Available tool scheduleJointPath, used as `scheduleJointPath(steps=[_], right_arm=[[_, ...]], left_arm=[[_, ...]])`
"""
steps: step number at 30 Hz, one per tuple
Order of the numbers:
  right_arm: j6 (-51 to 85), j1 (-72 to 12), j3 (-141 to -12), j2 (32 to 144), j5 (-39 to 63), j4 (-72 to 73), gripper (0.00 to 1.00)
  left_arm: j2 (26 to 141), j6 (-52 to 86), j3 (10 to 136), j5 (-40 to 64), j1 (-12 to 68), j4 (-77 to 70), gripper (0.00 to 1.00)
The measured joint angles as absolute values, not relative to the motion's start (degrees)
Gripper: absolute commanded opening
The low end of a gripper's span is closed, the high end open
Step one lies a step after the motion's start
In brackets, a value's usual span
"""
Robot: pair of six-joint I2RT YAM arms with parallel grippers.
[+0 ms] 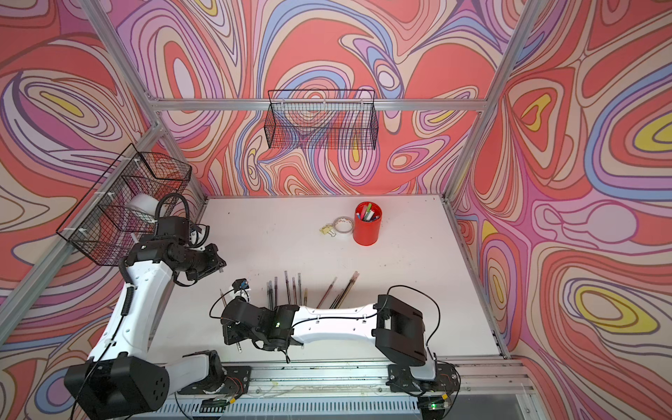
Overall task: Remove the protective cover of the pencils
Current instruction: Remove the protective sleeve from the pencil, then place the pencil at the center of the board.
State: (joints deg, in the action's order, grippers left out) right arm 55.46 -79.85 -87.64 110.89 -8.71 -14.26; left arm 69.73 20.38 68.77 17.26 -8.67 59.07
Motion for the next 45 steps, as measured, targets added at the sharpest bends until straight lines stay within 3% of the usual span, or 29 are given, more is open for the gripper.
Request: scheduleJointPath(steps=[5, 18, 36, 45], right_arm=[[60.2, -79.4, -89.9, 113.5, -12.4, -21.3, 0.00], [61.9, -75.0, -105.8, 132.5, -12.0, -30.2, 0.00], [62.1, -73.9, -106.0, 134.9, -10.5, -30.6, 0.02], [60.9, -72.8, -104.7, 134.9, -9.6, -27.0, 0.12]], left_arm=[[70.2, 20.4, 64.7, 14.3, -8.6, 57.7, 0.00], [75.8, 20.4, 63.2, 13.8, -8.6, 56.4, 0.00], [82.2, 20.6, 63.2, 13.8, -8.5, 56.5, 0.00], [88.6, 20.6, 67.0, 12.1, -8.5, 59.2, 0.00]])
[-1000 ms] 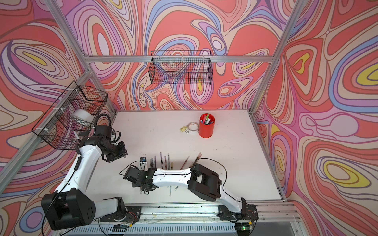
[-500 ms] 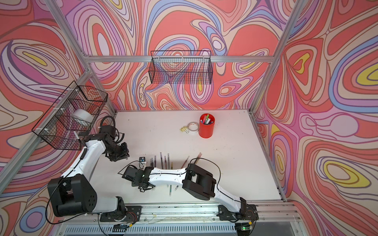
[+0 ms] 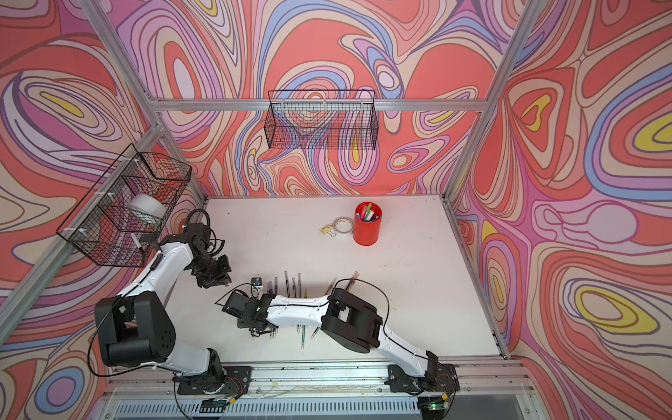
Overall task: Remove the protective cover of the pencils
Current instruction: Place the pencil at the center of the board.
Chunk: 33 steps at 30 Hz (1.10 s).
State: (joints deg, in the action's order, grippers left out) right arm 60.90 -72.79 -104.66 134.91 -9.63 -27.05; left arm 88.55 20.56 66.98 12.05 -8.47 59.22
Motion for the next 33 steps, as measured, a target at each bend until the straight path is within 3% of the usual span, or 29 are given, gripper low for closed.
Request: scheduleJointPath(steps=[9, 21, 33], right_arm=[[59.8, -72.6, -104.4, 134.9, -9.0, -25.5, 0.22], [59.9, -72.6, -104.8, 134.9, -9.6, -26.7, 0.21], [56.6, -72.4, -106.2, 135.3, -9.3, -27.4, 0.33]], left_arm=[[92.6, 21.2, 69.6, 10.6, -8.3, 58.2, 0.00], [97.6, 21.5, 69.6, 11.9, -8.3, 57.6, 0.00], [105.1, 22.8, 73.8, 10.5, -8.1, 58.3, 0.00]])
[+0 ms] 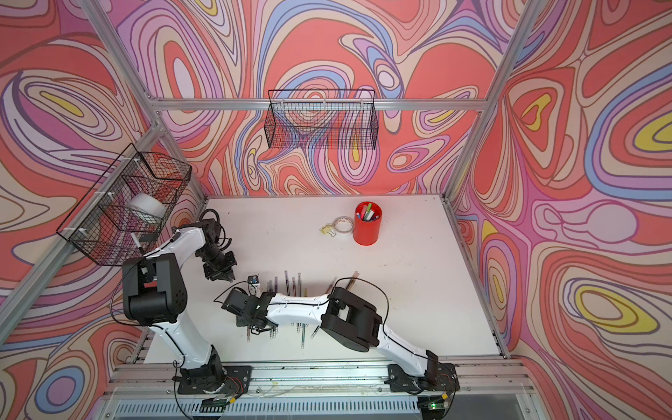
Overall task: Remove the protective cover of the pencils
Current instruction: Place the pencil at the center of the board, then place the protective sleeve at the center of the board.
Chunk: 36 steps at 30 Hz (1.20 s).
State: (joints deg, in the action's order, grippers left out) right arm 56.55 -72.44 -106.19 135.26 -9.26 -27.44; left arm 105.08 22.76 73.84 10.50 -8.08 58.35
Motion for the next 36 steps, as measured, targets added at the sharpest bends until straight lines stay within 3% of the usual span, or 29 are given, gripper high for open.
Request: scheduleJointPath(steps=[5, 13, 22, 32, 34, 36], right_arm=[[54.8, -72.4, -105.6, 134.3, -9.9, -26.8, 0.34], [55.9, -72.4, -95.7, 122.2, -14.8, -25.2, 0.34], [57.6, -72.4, -91.9, 120.4, -17.2, -24.8, 0.34], [57.9, -72.4, -91.6, 120.6, -17.1, -24.5, 0.34], [57.8, -72.4, -91.6, 120.9, -17.1, -23.9, 0.35], [57.6, -72.4, -91.6, 121.6, -17.1, -22.8, 0.37]], left_arm=[[106.7, 23.7, 73.9, 10.0, -6.3, 58.3, 0.00], [108.6, 24.5, 74.3, 8.9, -2.4, 58.2, 0.00], [111.8, 24.7, 74.8, 9.2, -2.4, 58.0, 0.17], [111.9, 24.7, 74.9, 10.2, -2.3, 58.0, 0.51], [111.9, 24.6, 74.9, 10.2, -2.2, 58.0, 0.51], [111.9, 24.6, 74.9, 10.4, -2.0, 58.0, 0.44]])
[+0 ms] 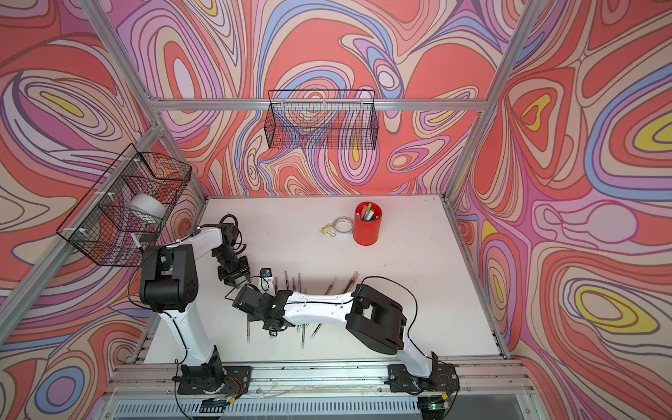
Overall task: Remove the protective cover of the pencils
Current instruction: Place the protective sleeve at the center of the board.
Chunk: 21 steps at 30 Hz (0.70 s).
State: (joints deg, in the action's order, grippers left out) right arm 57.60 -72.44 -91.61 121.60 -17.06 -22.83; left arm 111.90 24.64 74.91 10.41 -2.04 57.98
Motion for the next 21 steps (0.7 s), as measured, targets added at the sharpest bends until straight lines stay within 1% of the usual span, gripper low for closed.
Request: scheduleJointPath(steps=[1, 4, 8, 10, 16, 21], right_arm=[[57.3, -72.4, -91.7, 122.0, -17.0, -22.1, 0.37], [55.9, -72.3, -93.8, 125.0, -16.1, -18.9, 0.34], [54.1, -71.8, -101.5, 131.9, -15.1, -15.4, 0.33], [53.5, -71.4, -103.3, 133.6, -15.0, -14.4, 0.33], [52.4, -69.3, -106.0, 135.6, -15.2, -12.6, 0.31], [51.8, -67.4, -106.1, 136.2, -14.7, -9.7, 0.34]], left_arm=[[111.9, 24.6, 74.9, 10.5, -2.0, 58.0, 0.42], [111.9, 24.6, 74.9, 10.9, -1.8, 58.0, 0.43], [112.6, 24.5, 75.6, 11.0, -1.8, 58.2, 0.43], [113.5, 24.3, 76.8, 10.8, -1.8, 58.6, 0.43], [114.2, 24.2, 78.0, 10.9, -1.8, 58.7, 0.43], [114.3, 24.2, 78.0, 11.8, -1.8, 58.7, 0.42]])
